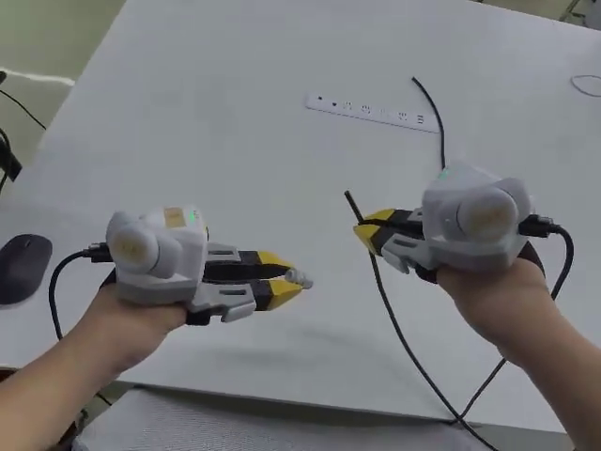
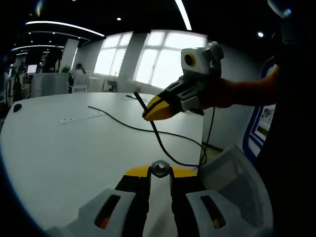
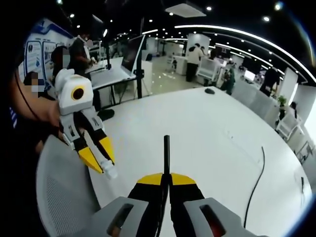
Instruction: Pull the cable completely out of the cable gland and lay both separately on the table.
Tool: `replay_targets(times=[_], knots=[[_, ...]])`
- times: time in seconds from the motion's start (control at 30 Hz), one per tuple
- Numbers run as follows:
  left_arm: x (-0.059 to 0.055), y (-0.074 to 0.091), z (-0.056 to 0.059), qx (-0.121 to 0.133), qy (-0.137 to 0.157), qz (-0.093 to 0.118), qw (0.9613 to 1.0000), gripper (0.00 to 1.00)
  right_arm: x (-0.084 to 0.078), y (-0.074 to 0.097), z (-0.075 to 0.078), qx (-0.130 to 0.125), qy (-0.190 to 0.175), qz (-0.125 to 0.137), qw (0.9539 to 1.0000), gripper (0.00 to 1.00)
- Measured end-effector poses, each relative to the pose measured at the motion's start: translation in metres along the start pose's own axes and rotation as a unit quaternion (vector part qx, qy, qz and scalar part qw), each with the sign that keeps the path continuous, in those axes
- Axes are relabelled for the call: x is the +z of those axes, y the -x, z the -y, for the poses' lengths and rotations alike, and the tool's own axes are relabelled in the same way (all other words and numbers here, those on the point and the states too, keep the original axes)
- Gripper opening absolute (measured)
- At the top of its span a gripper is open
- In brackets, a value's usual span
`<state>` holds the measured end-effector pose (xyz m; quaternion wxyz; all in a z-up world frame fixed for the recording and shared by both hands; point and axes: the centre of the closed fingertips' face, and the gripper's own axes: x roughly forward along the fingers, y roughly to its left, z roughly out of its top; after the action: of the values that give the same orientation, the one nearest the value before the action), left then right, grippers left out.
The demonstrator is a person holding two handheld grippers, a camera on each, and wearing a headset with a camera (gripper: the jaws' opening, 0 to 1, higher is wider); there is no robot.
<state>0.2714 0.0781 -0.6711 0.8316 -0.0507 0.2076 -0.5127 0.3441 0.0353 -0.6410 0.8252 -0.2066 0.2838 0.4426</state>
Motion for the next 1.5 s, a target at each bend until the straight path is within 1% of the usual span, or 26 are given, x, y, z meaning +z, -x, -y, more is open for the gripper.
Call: replay_targets(times=[0.07, 0.1, 0.17, 0.23, 0.4, 0.5, 0.57, 0.7, 0.73, 0.83, 0.9, 0.93, 0.97, 1.03, 1.13, 1.2, 1.27, 1.33, 1.4, 1.43, 1.47, 1.5], knots=[[-0.004, 0.001, -0.002, 0.003, 0.001, 0.001, 1.0, 0.15, 0.004, -0.005, 0.001, 0.003, 0.003, 0.0, 1.0, 0.0], [-0.007, 0.001, -0.003, 0.005, 0.003, 0.002, 1.0, 0.15, 0.007, -0.007, -0.001, 0.005, 0.004, -0.001, 1.0, 0.0], [-0.01, 0.003, -0.004, 0.004, 0.012, 0.004, 0.9999, 0.15, 0.01, -0.012, -0.002, 0.007, 0.013, -0.004, 0.9999, 0.0], [-0.013, 0.003, -0.006, 0.006, 0.014, 0.007, 0.9999, 0.15, 0.01, -0.018, -0.002, 0.009, 0.023, -0.012, 0.9996, 0.0], [-0.022, 0.007, -0.012, 0.014, 0.02, 0.012, 0.9996, 0.15, 0.018, -0.026, 0.006, 0.002, 0.025, -0.011, 0.9996, 0.0], [-0.031, 0.009, -0.015, 0.017, 0.022, 0.008, 0.9996, 0.15, 0.02, -0.035, 0.012, -0.004, 0.03, -0.014, 0.9994, 0.0], [-0.036, 0.01, -0.017, 0.019, 0.023, 0.003, 0.9996, 0.15, 0.025, -0.04, 0.016, -0.006, 0.031, -0.011, 0.9994, 0.0], [-0.042, 0.016, -0.023, 0.025, 0.024, 0.005, 0.9994, 0.15, 0.032, -0.054, 0.021, -0.011, 0.036, -0.007, 0.9993, 0.0], [-0.044, 0.017, -0.025, 0.026, 0.026, 0.004, 0.9993, 0.15, 0.035, -0.061, 0.021, -0.009, 0.035, -0.006, 0.9993, 0.0], [-0.05, 0.019, -0.028, 0.03, 0.027, 0.002, 0.9992, 0.15, 0.041, -0.075, 0.021, -0.007, 0.044, -0.003, 0.999, 0.0], [-0.054, 0.021, -0.031, 0.03, 0.033, 0.002, 0.999, 0.15, 0.041, -0.087, 0.02, -0.004, 0.052, -0.009, 0.9986, 0.0], [-0.056, 0.021, -0.031, 0.031, 0.033, 0.001, 0.999, 0.15, 0.041, -0.089, 0.02, -0.004, 0.054, -0.01, 0.9985, 0.0], [-0.058, 0.022, -0.031, 0.031, 0.03, -0.002, 0.9991, 0.15, 0.041, -0.096, 0.019, -0.004, 0.055, -0.011, 0.9984, 0.0], [-0.062, 0.023, -0.032, 0.031, 0.031, -0.004, 0.999, 0.15, 0.045, -0.105, 0.017, 0.002, 0.057, -0.007, 0.9984, 0.0], [-0.067, 0.025, -0.038, 0.038, 0.036, -0.003, 0.9986, 0.15, 0.048, -0.117, 0.012, 0.012, 0.061, -0.005, 0.998, 0.0], [-0.069, 0.026, -0.042, 0.044, 0.036, -0.002, 0.9984, 0.15, 0.048, -0.126, 0.006, 0.024, 0.06, -0.007, 0.9979, 0.0], [-0.07, 0.028, -0.043, 0.046, 0.039, 0.002, 0.9982, 0.15, 0.045, -0.136, 0.001, 0.031, 0.076, -0.013, 0.9966, 0.0], [-0.072, 0.028, -0.043, 0.045, 0.036, -0.001, 0.9983, 0.15, 0.043, -0.145, -0.006, 0.043, 0.078, -0.018, 0.9959, 0.0], [-0.077, 0.028, -0.044, 0.046, 0.035, -0.007, 0.9983, 0.15, 0.043, -0.152, -0.012, 0.053, 0.095, -0.018, 0.9939, 0.0], [-0.079, 0.028, -0.045, 0.046, 0.036, -0.008, 0.9982, 0.15, 0.043, -0.155, -0.015, 0.058, 0.094, -0.019, 0.9937, 0.0], [-0.08, 0.028, -0.045, 0.047, 0.036, -0.008, 0.9982, 0.15, 0.043, -0.159, -0.02, 0.069, 0.094, -0.019, 0.9929, 0.0], [-0.083, 0.029, -0.047, 0.049, 0.038, -0.01, 0.998, 0.15, 0.043, -0.161, -0.021, 0.07, 0.097, -0.019, 0.9926, 0.0]])
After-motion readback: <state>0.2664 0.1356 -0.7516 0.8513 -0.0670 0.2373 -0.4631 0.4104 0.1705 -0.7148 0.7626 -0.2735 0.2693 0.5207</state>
